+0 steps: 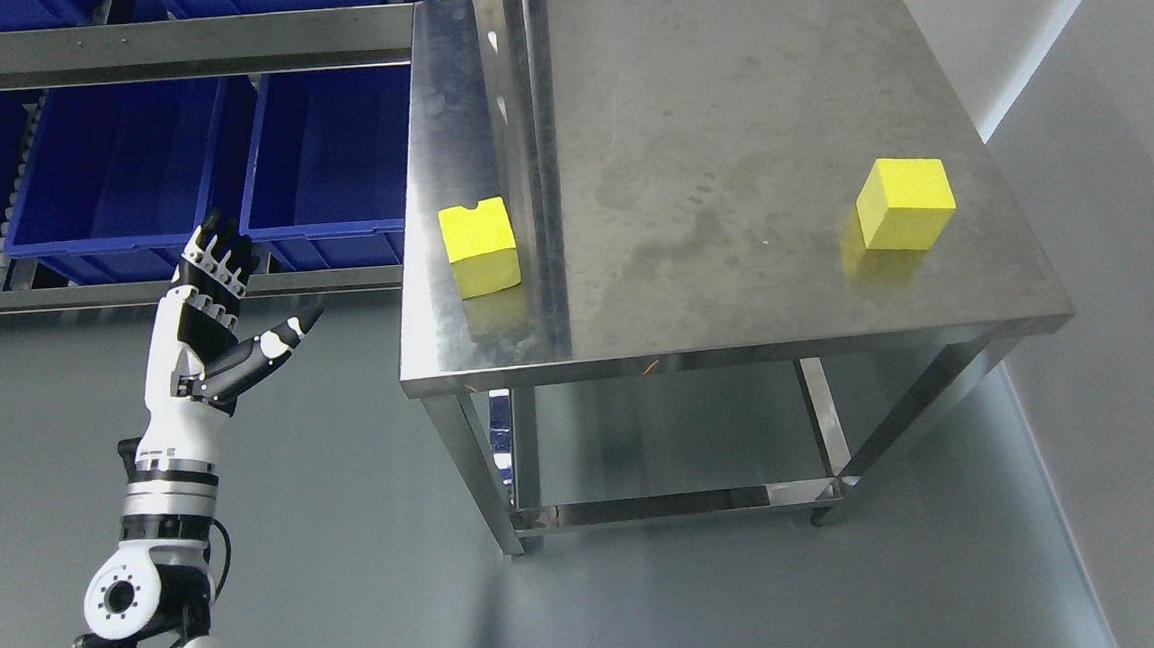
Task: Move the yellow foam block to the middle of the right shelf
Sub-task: 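Reach the left hand toward the yellow foam cube nearer the robot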
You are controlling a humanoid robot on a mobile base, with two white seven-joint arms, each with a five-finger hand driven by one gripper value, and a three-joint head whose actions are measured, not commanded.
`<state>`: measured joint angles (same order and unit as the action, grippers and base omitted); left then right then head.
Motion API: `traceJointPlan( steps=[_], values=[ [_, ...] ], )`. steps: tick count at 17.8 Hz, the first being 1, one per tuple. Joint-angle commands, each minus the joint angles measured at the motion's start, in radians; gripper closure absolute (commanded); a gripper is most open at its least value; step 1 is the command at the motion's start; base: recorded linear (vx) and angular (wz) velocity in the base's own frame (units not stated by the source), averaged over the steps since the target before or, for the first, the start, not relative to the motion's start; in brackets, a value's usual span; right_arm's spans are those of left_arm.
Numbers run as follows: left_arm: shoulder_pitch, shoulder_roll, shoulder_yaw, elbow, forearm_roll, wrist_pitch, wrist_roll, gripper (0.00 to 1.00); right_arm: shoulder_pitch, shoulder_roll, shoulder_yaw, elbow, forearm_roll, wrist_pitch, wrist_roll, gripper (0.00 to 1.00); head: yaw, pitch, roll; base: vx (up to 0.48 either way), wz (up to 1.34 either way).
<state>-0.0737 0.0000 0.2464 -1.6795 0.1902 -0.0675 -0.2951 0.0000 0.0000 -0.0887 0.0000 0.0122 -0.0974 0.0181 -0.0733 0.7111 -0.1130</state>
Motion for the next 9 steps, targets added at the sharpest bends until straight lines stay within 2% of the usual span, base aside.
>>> traceJointPlan(
  steps=[1,5,7,9],
  values=[
    [-0.003,0.017,0.001,-0.003,0.000,0.023,0.001,0.00,-0.002,-0.017,0.001,-0.017,-0.012,0.001,0.000,0.00,0.0000,0.000,0.000,0.000,0.00],
    [-0.006,0.017,0.008,-0.006,0.000,-0.001,-0.010,0.00,-0.002,-0.017,0.000,-0.017,-0.012,0.001,0.000,0.00,0.0000,0.000,0.000,0.000,0.00],
    [-0.005,0.075,0.007,-0.006,0.000,-0.035,-0.053,0.00,-0.002,-0.017,0.000,-0.017,-0.012,0.001,0.000,0.00,0.0000,0.000,0.000,-0.007,-0.06],
    [-0.003,0.113,0.008,-0.003,0.000,-0.044,-0.165,0.00,-0.002,-0.017,0.000,-0.017,-0.012,0.001,0.000,0.00,0.0000,0.000,0.000,-0.025,-0.16]
  ],
)
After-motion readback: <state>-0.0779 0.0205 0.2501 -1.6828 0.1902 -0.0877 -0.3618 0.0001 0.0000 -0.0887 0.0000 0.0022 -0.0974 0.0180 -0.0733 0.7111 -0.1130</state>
